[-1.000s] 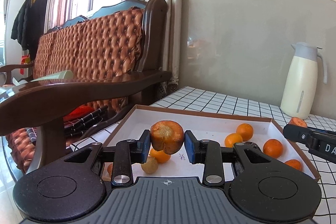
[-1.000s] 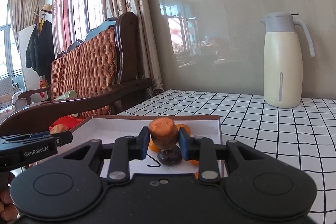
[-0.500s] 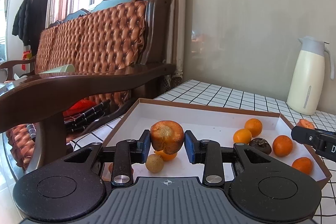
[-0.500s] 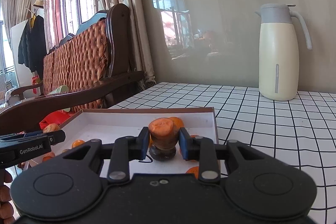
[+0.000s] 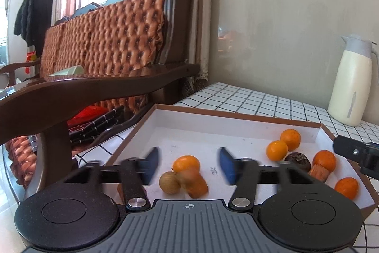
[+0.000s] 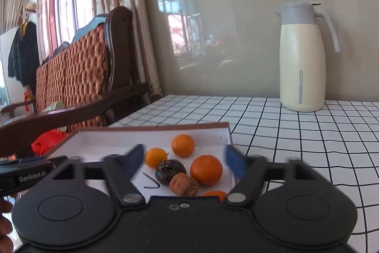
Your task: Organize fruits
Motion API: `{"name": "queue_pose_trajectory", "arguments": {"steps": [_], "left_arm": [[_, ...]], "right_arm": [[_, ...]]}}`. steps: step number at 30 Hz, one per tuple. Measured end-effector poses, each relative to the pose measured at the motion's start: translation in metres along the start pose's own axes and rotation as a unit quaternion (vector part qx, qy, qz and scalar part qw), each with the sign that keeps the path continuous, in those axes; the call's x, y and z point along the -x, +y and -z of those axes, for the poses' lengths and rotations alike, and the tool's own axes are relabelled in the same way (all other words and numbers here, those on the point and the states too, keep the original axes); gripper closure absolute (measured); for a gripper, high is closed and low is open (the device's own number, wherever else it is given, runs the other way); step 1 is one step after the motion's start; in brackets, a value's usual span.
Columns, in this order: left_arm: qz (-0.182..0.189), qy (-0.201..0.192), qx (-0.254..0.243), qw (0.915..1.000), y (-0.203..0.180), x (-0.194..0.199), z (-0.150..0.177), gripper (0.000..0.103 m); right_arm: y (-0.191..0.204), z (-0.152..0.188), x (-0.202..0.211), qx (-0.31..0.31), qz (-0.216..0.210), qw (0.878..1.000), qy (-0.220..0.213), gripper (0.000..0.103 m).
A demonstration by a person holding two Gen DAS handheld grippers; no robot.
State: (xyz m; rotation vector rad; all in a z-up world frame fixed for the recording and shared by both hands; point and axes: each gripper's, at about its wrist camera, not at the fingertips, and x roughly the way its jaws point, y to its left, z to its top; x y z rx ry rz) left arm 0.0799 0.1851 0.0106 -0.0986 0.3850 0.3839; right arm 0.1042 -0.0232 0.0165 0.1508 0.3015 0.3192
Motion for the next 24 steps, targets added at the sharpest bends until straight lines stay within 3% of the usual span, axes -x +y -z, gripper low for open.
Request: {"name": "queue_pose_trajectory", "arguments": {"steps": [3,6,24], "left_arm": [[-0.010,-0.044,0.005,0.9990,0.002,0.012,-0.006,0.000],[-0.015,-0.057,0.001,0.9982,0.002,0.018,-0.012,0.000],[-0.001,-0.053,-0.008,0.9985,-0.006,0.054,-0.019,0.000]], "right_arm": [[-0.004,-0.007,0.012,-0.009,-0.005,0.999,-0.043,0.006],[-0.006,-0.009,0.018,-0.007,-0.004,0.998,-0.063,0.006],[-0.018,-0.015,0.040,-0.003,-0.018,0.998,-0.058,0.006]]}}
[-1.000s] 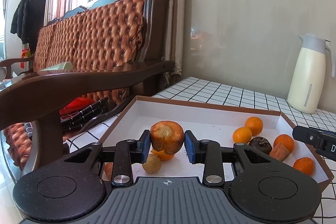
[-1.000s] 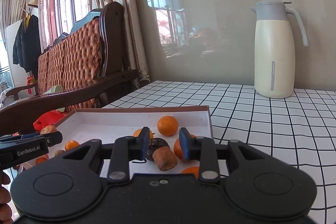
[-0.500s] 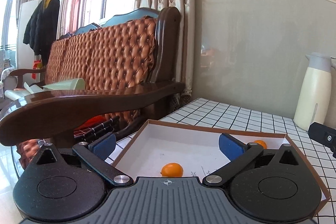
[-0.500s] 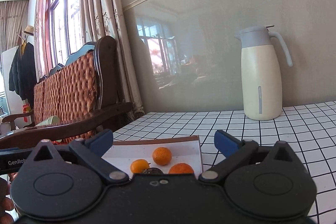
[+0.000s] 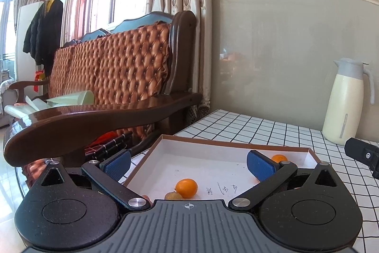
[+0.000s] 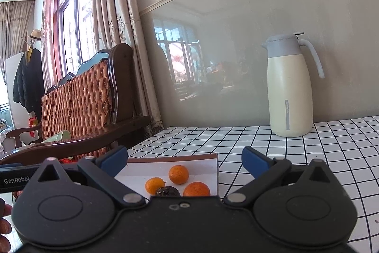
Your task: Organize fruits
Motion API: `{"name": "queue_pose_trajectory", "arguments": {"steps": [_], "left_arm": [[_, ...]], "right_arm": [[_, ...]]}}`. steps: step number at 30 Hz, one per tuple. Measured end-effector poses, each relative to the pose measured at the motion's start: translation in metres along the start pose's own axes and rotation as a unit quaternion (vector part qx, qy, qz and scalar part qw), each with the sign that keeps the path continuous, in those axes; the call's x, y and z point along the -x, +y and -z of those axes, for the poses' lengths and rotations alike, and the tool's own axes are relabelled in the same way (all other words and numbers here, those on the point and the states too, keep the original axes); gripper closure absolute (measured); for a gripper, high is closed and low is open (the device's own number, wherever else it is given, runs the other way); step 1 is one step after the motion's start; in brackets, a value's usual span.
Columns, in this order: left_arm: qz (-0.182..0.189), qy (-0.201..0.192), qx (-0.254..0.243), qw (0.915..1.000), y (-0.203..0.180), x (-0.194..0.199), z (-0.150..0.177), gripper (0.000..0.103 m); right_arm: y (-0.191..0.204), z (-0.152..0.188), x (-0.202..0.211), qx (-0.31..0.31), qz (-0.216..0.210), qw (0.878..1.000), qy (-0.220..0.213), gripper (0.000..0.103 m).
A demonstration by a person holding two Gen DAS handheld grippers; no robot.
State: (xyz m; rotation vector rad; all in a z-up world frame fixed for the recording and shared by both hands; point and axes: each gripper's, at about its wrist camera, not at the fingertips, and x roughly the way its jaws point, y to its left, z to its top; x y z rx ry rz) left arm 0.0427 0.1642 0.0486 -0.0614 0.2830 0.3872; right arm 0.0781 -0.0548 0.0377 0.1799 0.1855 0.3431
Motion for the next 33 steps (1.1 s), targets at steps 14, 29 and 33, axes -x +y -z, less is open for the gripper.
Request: {"name": "queue_pose_trajectory", "arguments": {"steps": [14,29,33], "left_arm": [[0.021,0.038,0.021,0.9988,-0.009,0.088,-0.012,0.000],[0.086,0.042,0.001,0.9954,-0.021,0.154,-0.024,0.000],[0.092,0.046,0.003,0.9947,-0.021,0.150,-0.025,0.000]], "right_arm": [[-0.014,-0.021,0.091,-0.033,-0.006,0.999,0.014,0.006],[0.004,-0.046,0.162,0.001,-0.014,1.000,-0.013,0.006],[0.006,-0.042,0.156,0.005,-0.020,1.000,-0.006,0.006]]}}
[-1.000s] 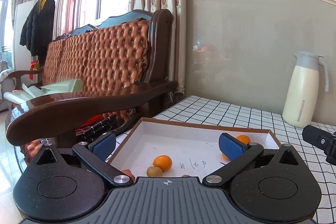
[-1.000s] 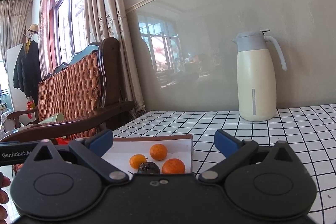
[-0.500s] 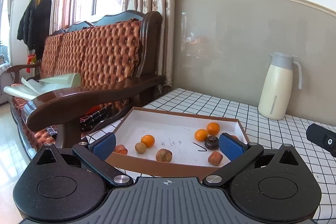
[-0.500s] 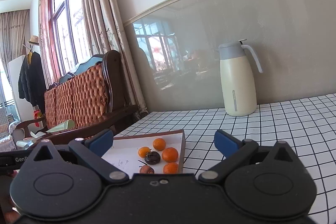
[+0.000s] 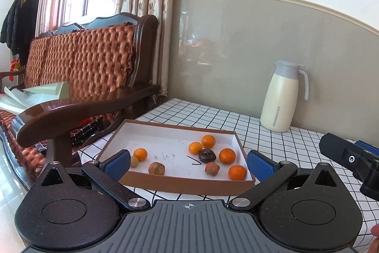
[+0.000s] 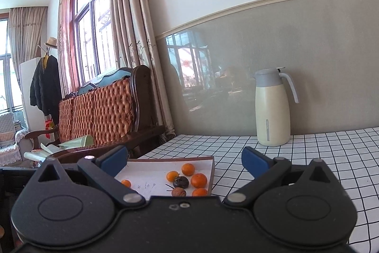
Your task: Organize fruits
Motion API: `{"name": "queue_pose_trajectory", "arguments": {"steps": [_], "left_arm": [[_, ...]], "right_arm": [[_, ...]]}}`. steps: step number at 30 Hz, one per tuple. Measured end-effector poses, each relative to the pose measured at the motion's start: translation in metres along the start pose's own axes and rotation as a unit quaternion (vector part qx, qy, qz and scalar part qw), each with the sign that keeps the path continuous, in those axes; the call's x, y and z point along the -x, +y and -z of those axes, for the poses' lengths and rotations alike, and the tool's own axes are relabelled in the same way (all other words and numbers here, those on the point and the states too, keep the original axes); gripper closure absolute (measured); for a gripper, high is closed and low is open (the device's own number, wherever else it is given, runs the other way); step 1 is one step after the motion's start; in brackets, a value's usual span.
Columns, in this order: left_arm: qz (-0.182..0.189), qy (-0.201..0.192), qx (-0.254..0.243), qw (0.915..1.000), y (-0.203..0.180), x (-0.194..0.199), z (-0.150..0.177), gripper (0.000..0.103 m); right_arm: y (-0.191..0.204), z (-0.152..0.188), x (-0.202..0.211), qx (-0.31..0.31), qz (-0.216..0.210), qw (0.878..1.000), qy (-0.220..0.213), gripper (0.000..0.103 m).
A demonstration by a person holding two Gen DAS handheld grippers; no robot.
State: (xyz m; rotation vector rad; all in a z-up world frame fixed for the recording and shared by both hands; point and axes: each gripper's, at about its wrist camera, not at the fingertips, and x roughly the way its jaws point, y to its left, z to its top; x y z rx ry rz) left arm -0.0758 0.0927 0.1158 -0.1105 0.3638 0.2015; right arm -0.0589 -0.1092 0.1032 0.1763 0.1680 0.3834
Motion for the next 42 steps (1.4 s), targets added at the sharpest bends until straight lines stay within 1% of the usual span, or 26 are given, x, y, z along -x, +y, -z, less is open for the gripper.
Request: {"name": "queue_pose_trajectory", "arguments": {"steps": [3,6,8,14,19,26,30,37,42], "left_arm": [[0.001,0.004,-0.004,1.0000,0.001,-0.005,0.002,0.000],[-0.022,0.006,-0.022,0.9995,-0.001,-0.011,0.005,0.000],[-0.028,0.011,-0.026,0.9992,0.000,-0.015,0.007,0.000],[-0.023,0.021,-0.007,0.9995,0.007,-0.023,0.012,0.000],[-0.025,0.023,-0.011,0.9994,0.007,-0.028,0.014,0.000],[-0.026,0.027,0.001,0.9993,0.010,-0.032,0.014,0.000],[-0.028,0.028,-0.001,0.9992,0.011,-0.033,0.013,0.000],[-0.038,0.027,-0.013,0.9988,0.010,-0.034,0.012,0.000],[-0.042,0.027,-0.009,0.9987,0.014,-0.033,0.011,0.000]], "right_arm": [[-0.003,0.005,-0.007,-0.013,0.000,1.000,0.008,0.006],[-0.004,0.009,-0.011,-0.023,0.000,1.000,0.020,0.006],[-0.002,0.011,-0.011,-0.022,0.002,1.000,0.020,0.006],[0.003,0.015,-0.012,-0.012,0.001,1.000,0.024,0.006],[0.004,0.016,-0.013,-0.010,0.000,1.000,0.027,0.006],[0.006,0.016,-0.016,-0.005,-0.002,1.000,0.030,0.006],[0.007,0.016,-0.017,-0.003,-0.002,1.000,0.031,0.006],[0.010,0.012,-0.025,0.011,0.024,0.999,0.042,0.006],[0.012,0.013,-0.030,0.022,0.038,0.998,0.053,0.006]]}}
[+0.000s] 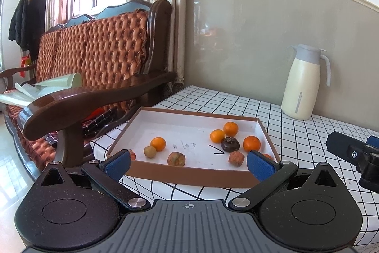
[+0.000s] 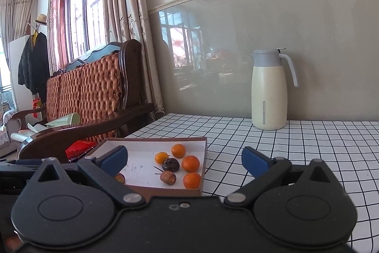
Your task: Organize fruits
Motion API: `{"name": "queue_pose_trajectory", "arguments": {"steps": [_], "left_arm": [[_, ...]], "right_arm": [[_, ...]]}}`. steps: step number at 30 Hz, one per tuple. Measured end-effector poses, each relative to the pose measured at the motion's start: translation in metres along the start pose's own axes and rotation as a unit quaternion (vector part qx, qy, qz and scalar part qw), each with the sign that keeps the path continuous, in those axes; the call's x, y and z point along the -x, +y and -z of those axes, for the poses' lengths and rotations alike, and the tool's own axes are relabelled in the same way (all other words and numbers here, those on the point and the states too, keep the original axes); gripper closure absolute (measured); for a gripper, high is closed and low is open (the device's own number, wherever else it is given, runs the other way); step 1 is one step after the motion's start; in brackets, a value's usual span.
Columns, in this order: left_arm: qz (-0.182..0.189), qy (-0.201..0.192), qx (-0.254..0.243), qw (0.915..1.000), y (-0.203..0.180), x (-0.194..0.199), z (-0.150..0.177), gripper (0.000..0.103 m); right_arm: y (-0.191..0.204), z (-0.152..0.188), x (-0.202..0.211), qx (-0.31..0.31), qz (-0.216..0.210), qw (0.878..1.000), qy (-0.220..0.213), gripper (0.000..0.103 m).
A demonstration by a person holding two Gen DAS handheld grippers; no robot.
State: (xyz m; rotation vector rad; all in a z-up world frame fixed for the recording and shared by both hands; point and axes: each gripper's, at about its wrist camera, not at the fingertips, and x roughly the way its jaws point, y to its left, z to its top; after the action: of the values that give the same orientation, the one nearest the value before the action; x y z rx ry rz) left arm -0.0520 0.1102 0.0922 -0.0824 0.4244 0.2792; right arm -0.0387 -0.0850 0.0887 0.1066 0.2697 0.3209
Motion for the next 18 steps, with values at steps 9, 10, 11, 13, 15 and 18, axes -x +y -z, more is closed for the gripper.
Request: {"name": "queue_pose_trajectory", "arguments": {"steps": [9,10,11,13,15,18], "left_arm": [[-0.008,-0.002,-0.009,0.9999,0.001,0.002,0.002,0.000],[-0.007,0.000,-0.007,0.9999,0.002,0.002,0.002,0.000],[-0.006,0.001,-0.005,1.0000,0.003,0.002,0.003,0.000],[-0.003,0.002,-0.004,1.0000,0.003,0.001,0.004,0.000],[-0.001,0.003,-0.006,1.0000,0.003,0.001,0.005,0.000],[0.001,-0.001,-0.009,1.0000,0.002,0.001,0.007,0.000]], "right_arm": [[-0.001,0.001,-0.008,0.005,0.014,0.999,0.029,0.006],[0.000,0.001,-0.009,0.006,0.014,0.999,0.031,0.006],[0.001,0.001,-0.010,0.009,0.016,0.999,0.034,0.006],[0.001,0.002,-0.010,0.011,0.016,0.999,0.036,0.006],[0.002,0.002,-0.011,0.010,0.017,0.999,0.037,0.006],[0.000,0.004,-0.013,0.006,0.017,0.999,0.041,0.006]]}}
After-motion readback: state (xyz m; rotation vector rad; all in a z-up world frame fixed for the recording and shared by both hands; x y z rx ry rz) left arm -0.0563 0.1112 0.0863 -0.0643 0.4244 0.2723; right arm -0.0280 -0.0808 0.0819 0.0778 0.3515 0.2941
